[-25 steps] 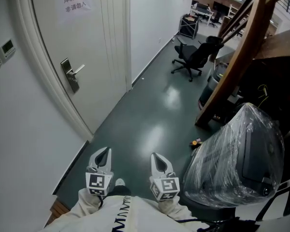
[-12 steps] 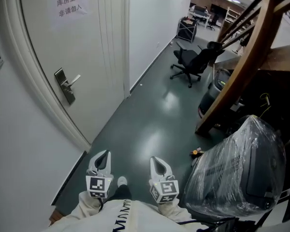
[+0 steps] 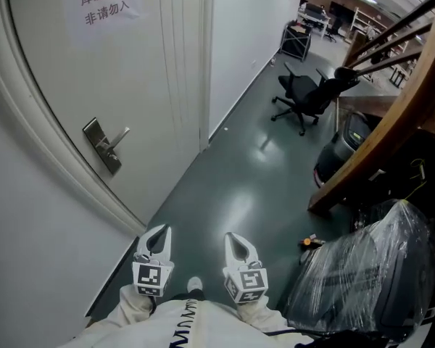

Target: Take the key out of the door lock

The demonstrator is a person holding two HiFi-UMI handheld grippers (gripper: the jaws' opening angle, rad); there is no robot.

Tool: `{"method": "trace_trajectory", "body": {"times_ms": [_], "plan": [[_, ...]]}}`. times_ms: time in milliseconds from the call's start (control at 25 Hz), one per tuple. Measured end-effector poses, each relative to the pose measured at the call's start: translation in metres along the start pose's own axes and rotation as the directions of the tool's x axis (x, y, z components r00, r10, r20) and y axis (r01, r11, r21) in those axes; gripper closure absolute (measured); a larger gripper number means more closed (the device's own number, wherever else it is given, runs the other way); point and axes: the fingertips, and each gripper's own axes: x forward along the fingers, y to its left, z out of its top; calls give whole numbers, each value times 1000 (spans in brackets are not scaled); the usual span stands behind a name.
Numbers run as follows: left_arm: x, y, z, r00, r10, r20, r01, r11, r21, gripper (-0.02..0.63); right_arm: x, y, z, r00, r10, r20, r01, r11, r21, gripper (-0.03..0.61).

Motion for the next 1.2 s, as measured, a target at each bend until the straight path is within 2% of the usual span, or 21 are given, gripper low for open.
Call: {"method": "trace_trajectory", "body": {"times_ms": [240, 480, 880, 1080, 1200], "plan": [[37, 43, -3, 1000, -1, -7, 1, 1000, -2, 614, 58, 3, 8, 1000, 4, -12, -4, 1000, -2, 578], [55, 66, -8, 1000, -2, -5, 2, 1000, -23, 614, 88, 7, 17, 1000, 1, -20, -2, 1000, -24, 578], [82, 57, -11, 999, -37, -9, 36, 997, -66, 614, 103, -12, 31, 999, -32, -20, 32, 999, -27, 578], [119, 62, -9, 1000, 0, -8, 0, 998, -63, 614, 132, -41, 33, 999, -9, -31, 8, 1000, -29, 578], [143, 71, 0, 999, 42, -3, -42, 997, -57, 614, 162, -60, 46, 999, 27, -25, -27, 999, -35, 578]]}}
